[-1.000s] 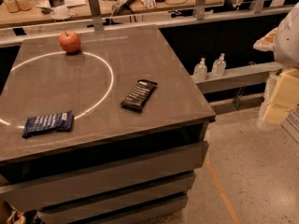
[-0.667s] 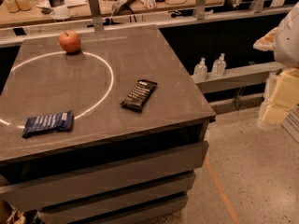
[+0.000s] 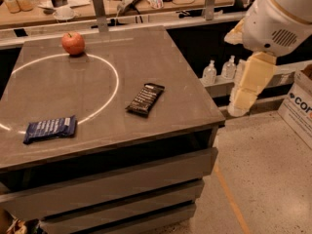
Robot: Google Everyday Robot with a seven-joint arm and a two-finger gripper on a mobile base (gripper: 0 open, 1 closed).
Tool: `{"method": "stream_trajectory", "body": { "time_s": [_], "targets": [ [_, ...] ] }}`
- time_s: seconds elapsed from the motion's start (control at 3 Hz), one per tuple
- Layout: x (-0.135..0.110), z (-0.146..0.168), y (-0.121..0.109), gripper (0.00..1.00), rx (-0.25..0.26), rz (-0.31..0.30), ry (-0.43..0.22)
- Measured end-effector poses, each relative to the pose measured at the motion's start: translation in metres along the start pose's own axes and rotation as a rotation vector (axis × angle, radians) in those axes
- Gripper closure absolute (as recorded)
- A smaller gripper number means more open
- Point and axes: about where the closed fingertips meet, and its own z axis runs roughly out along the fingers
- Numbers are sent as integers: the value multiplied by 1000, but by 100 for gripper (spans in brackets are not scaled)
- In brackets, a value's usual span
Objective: Move rxbar blueberry near rxbar chocolate
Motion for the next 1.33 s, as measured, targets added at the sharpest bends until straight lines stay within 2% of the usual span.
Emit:
{"method": "stream_trajectory", "body": {
  "time_s": [0.33, 0.67, 1.0, 1.33],
  "targets": [
    [-50, 23, -11, 0, -65, -6, -96],
    [-120, 56, -10, 0, -143, -40, -187],
    [-120, 56, -10, 0, -142, -40, -187],
    [-139, 62, -16, 0, -152, -42, -191]
  ]
}}
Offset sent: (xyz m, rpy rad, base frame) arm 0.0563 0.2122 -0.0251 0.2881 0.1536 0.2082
